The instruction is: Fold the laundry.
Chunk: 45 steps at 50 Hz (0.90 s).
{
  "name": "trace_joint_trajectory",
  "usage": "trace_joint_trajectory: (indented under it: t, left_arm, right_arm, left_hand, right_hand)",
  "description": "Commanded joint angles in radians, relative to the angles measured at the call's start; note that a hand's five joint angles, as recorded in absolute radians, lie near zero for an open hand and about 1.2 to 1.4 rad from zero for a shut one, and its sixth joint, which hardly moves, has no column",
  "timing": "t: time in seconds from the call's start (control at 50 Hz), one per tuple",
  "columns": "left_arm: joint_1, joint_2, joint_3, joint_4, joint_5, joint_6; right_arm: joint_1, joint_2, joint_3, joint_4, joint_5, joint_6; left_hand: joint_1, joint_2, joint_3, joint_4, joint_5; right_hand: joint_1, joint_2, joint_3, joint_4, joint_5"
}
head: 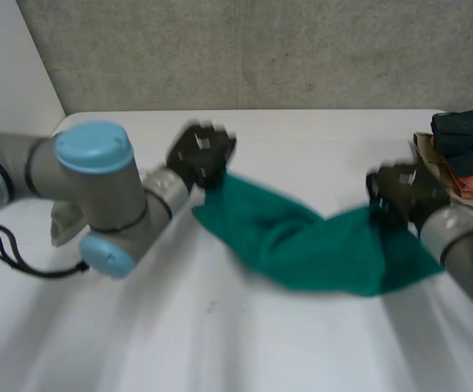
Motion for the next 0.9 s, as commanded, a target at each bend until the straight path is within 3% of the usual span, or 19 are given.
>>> trace_joint_trajectory:
  t: [0.02,0.12,0.2,0.34,0.46,0.58,0.7,0.76,0.78,0.8,0.9]
  left_arm:
    - [0.038,0.087,0.151,0.184,-0.193,-0.037]
    - [0.043,0.157,0.130,0.238,-0.218,-0.079]
    - [0.047,0.238,-0.017,0.220,-0.215,-0.104]
    - [0.046,0.367,-0.372,0.045,-0.227,-0.099]
    - [0.043,0.404,-0.597,-0.041,-0.227,-0.103]
    - [0.033,0.456,-0.694,-0.105,-0.225,-0.098]
    - [0.007,0.571,-0.708,-0.255,-0.219,-0.093]
    - [-0.005,0.610,-0.697,-0.309,-0.213,-0.093]
    - [-0.011,0.625,-0.680,-0.329,-0.213,-0.092]
    - [-0.014,0.630,-0.668,-0.337,-0.213,-0.092]
    - [-0.016,0.613,-0.559,-0.328,-0.213,-0.093]
  right_arm:
    - [0.029,-0.008,-0.340,-0.058,0.161,0.010]
    - [0.072,-0.037,-0.368,-0.187,0.190,0.051]
    - [0.109,-0.065,-0.321,-0.193,0.184,0.066]
    - [0.098,-0.071,-0.131,-0.147,0.166,0.060]
    - [0.097,-0.060,0.021,-0.065,0.056,-0.051]
    - [0.090,-0.050,0.086,0.021,0.022,-0.163]
    - [0.092,-0.054,0.086,0.031,0.012,-0.174]
    - [0.097,-0.071,0.083,0.029,0.008,-0.174]
    - [0.098,-0.082,0.080,0.029,0.006,-0.174]
    - [0.098,-0.097,0.077,0.028,0.005,-0.173]
    - [0.119,-0.206,0.072,0.003,-0.029,-0.161]
  left_hand:
    - [0.228,0.202,0.209,0.199,0.260]
    - [0.228,0.202,0.209,0.199,0.260]
    - [0.228,0.202,0.209,0.199,0.260]
    - [0.228,0.202,0.209,0.199,0.260]
    - [0.228,0.202,0.209,0.199,0.260]
    - [0.228,0.202,0.209,0.199,0.260]
    - [0.228,0.202,0.209,0.199,0.260]
    - [-0.313,-0.339,-0.332,-0.342,-0.281]
    - [-0.690,-0.716,-0.709,-0.718,-0.658]
    - [-0.810,-0.836,-0.829,-0.839,-0.778]
    - [-0.934,-0.960,-0.953,-0.963,-0.902]
  right_hand:
    - [0.256,0.215,0.211,0.201,0.231]
    - [0.256,0.215,0.211,0.201,0.231]
    - [0.256,0.215,0.211,0.201,0.231]
    - [0.256,0.215,0.211,0.201,0.231]
    - [0.256,0.215,0.211,0.201,0.231]
    - [0.256,0.215,0.211,0.201,0.231]
    - [0.256,0.215,0.211,0.201,0.231]
    - [0.256,0.215,0.211,0.201,0.231]
    - [0.256,0.215,0.211,0.201,0.231]
    - [0.256,0.215,0.211,0.201,0.231]
    - [0.256,0.215,0.211,0.201,0.231]
